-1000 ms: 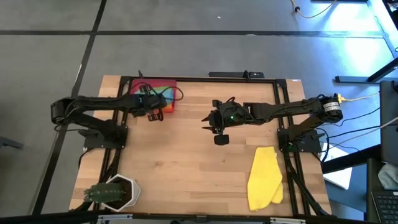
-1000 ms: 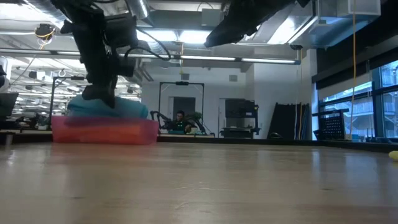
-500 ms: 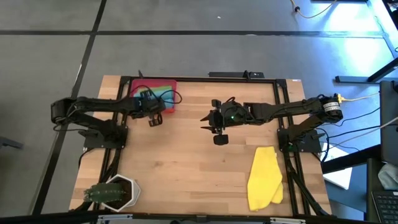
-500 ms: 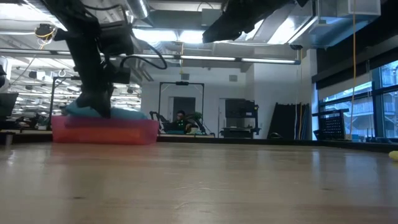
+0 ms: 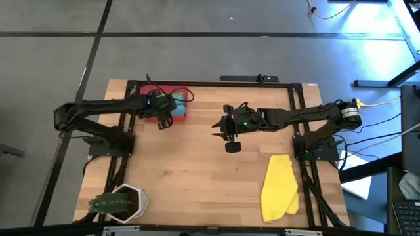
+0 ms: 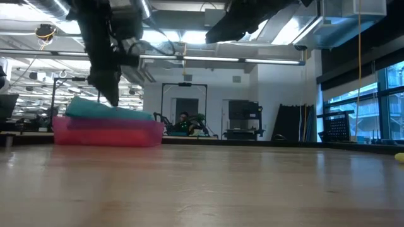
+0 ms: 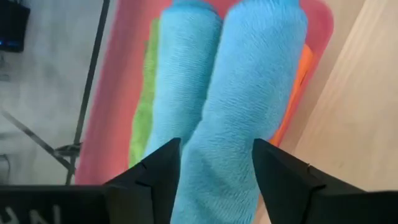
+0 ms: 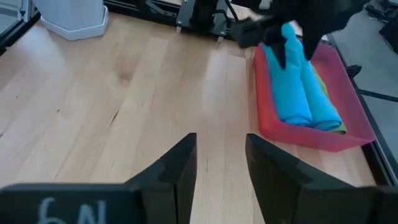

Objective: Roll microfiber towels into tight, uniform cylinder then place into a basket
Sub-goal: Put the rolled blue microfiber towel into the red bin, then fold the yellow microfiber towel

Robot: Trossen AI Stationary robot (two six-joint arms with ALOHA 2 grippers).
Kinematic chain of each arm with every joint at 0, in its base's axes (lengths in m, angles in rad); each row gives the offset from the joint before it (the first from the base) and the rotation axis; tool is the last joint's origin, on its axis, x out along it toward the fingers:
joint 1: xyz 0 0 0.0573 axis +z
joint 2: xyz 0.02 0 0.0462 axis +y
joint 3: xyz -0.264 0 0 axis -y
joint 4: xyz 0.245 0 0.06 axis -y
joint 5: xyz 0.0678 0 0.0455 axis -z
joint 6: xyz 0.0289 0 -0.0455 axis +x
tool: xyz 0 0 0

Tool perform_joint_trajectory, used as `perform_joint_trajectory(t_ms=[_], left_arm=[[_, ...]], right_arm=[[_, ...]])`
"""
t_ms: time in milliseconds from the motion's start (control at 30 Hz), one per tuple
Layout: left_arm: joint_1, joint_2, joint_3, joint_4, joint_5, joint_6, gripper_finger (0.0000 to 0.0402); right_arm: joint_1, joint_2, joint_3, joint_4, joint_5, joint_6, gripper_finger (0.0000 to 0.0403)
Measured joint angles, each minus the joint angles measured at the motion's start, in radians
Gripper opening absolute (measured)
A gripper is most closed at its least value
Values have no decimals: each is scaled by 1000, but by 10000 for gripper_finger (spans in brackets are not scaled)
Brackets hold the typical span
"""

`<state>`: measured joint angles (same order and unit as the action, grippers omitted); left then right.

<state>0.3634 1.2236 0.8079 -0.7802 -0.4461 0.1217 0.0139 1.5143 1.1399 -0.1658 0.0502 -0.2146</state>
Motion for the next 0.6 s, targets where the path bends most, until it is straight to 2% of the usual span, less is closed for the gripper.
perform_joint_trajectory(t_ms=[167,300,467,600], left_arm=[[-30,-5,131,-136,-7,-64,190],[-92,-49,229,-156,-4,-136,186],[-243,-207,242,-26,2,-209,180],[-414,-364,126,172,1,-301,175]], right_arm=[[0,0,0,-2,0,0,139],[3,-4,0,-18,0,-5,139],[20,-60,-1,-72,0,8,139],[49,-94,-1,-141,0,46,139]])
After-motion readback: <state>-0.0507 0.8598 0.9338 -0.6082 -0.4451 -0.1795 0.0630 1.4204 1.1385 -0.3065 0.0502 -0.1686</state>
